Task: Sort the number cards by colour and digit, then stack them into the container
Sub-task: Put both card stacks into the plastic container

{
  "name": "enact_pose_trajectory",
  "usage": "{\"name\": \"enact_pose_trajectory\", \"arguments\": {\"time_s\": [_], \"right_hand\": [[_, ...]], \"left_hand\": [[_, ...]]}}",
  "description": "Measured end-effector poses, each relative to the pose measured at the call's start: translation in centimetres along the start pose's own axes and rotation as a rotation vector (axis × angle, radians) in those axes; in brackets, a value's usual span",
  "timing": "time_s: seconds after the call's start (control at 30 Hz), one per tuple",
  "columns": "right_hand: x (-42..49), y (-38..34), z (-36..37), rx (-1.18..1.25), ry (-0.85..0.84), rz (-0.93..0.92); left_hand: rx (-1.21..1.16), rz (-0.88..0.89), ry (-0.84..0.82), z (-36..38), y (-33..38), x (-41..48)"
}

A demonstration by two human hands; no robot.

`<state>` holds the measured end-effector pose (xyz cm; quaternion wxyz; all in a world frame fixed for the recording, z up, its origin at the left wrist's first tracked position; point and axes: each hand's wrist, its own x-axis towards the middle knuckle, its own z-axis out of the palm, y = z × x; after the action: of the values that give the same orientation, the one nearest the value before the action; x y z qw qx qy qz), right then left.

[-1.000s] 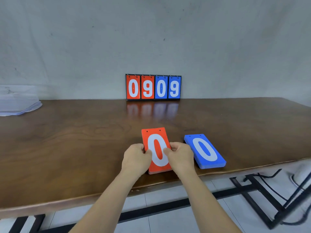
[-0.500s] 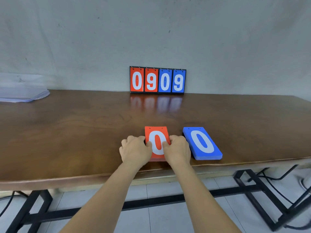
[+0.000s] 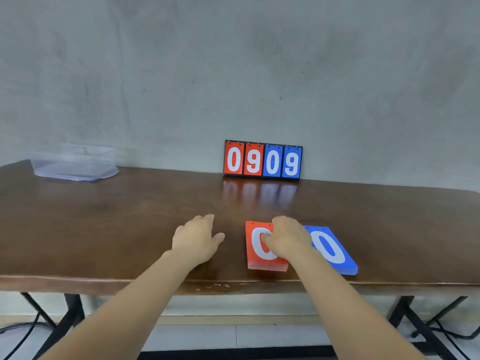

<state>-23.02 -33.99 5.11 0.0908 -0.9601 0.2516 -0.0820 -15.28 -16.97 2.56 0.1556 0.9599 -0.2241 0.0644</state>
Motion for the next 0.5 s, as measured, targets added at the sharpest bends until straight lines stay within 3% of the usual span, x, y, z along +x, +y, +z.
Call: {"name": "enact_pose_trajectory", "arguments": {"time_s": [0.23,0.5], "right_hand": [[1.2,-8.7,-2.3,-0.063,0.012,-0.211],[3.9,-21.4,-1.0,-0.094,-0.031,-0.438]], "left_hand": [[0.191,-0.105,0.062,-5.0,-6.4,0.6],[0.208,-0.266,0.065,-8.9,-17.5,2.3]]}}
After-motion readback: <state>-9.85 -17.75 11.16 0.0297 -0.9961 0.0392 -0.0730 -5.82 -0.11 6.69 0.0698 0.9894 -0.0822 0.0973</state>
